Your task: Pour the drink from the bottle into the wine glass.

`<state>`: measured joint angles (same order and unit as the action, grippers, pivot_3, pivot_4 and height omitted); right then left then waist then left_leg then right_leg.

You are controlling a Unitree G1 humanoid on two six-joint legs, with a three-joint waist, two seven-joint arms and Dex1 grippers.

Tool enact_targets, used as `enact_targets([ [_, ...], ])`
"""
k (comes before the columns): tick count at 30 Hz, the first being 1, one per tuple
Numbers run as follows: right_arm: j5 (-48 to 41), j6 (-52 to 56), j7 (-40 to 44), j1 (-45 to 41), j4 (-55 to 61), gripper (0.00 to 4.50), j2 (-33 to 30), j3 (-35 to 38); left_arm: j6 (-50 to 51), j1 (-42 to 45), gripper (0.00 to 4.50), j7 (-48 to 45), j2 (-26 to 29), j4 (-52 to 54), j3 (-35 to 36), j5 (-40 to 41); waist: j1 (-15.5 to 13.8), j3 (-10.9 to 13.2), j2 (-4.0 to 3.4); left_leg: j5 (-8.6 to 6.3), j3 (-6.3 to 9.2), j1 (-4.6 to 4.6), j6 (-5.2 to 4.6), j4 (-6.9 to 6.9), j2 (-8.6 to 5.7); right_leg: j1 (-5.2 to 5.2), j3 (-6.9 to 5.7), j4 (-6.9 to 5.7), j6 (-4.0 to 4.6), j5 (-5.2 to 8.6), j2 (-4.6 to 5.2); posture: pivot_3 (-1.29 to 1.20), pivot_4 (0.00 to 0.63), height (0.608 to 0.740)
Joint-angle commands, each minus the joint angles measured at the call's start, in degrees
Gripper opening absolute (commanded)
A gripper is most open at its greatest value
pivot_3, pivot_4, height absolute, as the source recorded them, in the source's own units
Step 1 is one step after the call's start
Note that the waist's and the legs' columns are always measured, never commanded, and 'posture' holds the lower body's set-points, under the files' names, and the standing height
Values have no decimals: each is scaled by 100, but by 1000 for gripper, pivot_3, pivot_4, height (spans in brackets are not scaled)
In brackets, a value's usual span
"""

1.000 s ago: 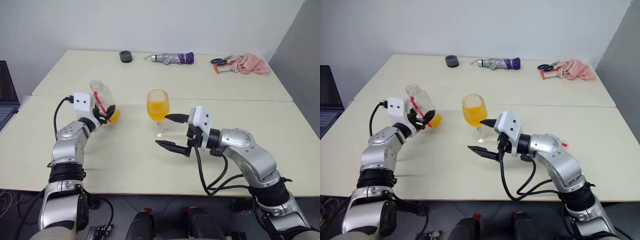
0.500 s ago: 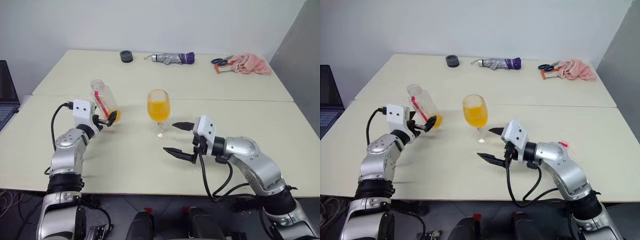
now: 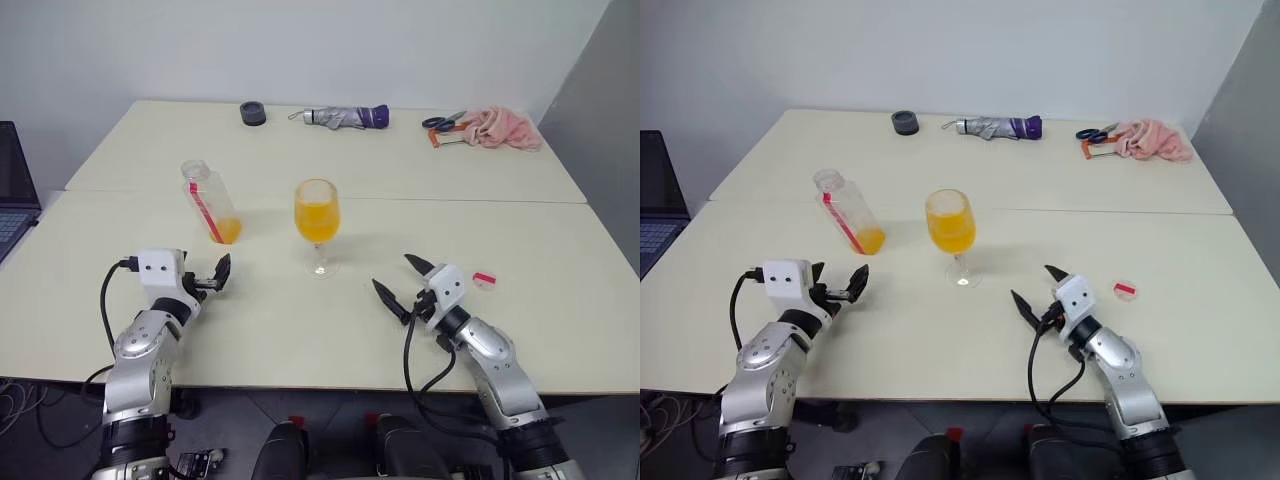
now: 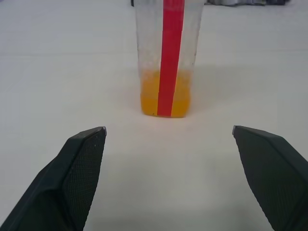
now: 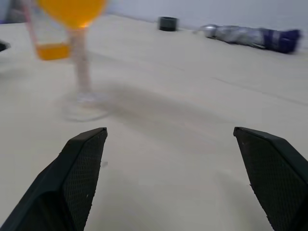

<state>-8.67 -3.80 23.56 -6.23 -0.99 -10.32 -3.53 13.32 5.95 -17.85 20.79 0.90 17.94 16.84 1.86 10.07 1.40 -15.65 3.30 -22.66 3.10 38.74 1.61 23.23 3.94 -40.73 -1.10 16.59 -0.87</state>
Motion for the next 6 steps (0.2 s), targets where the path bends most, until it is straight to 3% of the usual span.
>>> enact_targets([
  [1,-272,-31,-426,-145,-67,4500,223,437,-41,-157,4492,126,-68,489,144,106,0,0,0,0,-1,2,0,-1,0,0,1,0,0,0,-2,0,150,740],
  [6,-220,-59,-494,-348,-320,4500,267,552,-197,-303,4492,217,-114,584,156,34,2,0,0,0,-9,5,0,-2,-5,-1,6,1,-1,1,-6,0,150,740],
])
